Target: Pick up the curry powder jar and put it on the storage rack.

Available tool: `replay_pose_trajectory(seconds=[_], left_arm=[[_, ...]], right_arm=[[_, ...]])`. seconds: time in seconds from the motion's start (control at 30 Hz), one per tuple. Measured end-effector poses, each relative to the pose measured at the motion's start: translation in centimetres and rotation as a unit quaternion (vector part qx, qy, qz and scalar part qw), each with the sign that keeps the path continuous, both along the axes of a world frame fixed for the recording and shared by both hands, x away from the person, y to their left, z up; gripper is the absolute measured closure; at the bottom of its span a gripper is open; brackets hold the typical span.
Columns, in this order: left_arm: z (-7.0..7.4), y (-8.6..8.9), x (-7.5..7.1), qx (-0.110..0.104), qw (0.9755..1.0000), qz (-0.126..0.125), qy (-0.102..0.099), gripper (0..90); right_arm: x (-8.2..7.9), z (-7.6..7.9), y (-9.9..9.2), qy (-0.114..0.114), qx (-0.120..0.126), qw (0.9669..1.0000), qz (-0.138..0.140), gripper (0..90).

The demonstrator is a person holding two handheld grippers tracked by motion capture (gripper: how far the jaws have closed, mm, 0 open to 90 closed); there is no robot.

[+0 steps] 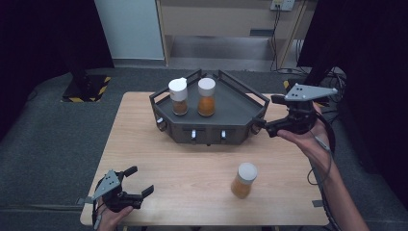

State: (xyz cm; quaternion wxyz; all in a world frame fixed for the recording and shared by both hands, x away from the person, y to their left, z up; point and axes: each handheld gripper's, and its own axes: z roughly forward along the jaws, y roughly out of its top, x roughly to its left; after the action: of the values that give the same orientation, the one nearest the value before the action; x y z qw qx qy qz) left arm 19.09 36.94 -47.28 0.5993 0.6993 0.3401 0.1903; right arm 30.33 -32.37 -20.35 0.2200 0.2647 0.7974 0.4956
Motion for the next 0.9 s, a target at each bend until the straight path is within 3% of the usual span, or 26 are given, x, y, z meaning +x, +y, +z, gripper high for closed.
replay_pose_trajectory(seconds=[0.27,0.63,0.9], left_arm=[[0.1,-0.2,0.1,0.004,1.0,-0.002,-0.001,0.0],[0.1,-0.3,0.0,0.001,1.0,0.003,0.001,0.0],[0.1,-0.1,-0.1,0.003,1.0,0.007,-0.002,0.0]], right_arm=[[-3.7,-3.0,-1.7,-0.026,0.016,0.9992,-0.026,4.2],[-6.4,-5.9,-3.7,-0.023,0.036,0.9984,-0.038,3.5],[-8.5,-9.0,-4.7,-0.03,0.044,0.9969,-0.058,3.3]])
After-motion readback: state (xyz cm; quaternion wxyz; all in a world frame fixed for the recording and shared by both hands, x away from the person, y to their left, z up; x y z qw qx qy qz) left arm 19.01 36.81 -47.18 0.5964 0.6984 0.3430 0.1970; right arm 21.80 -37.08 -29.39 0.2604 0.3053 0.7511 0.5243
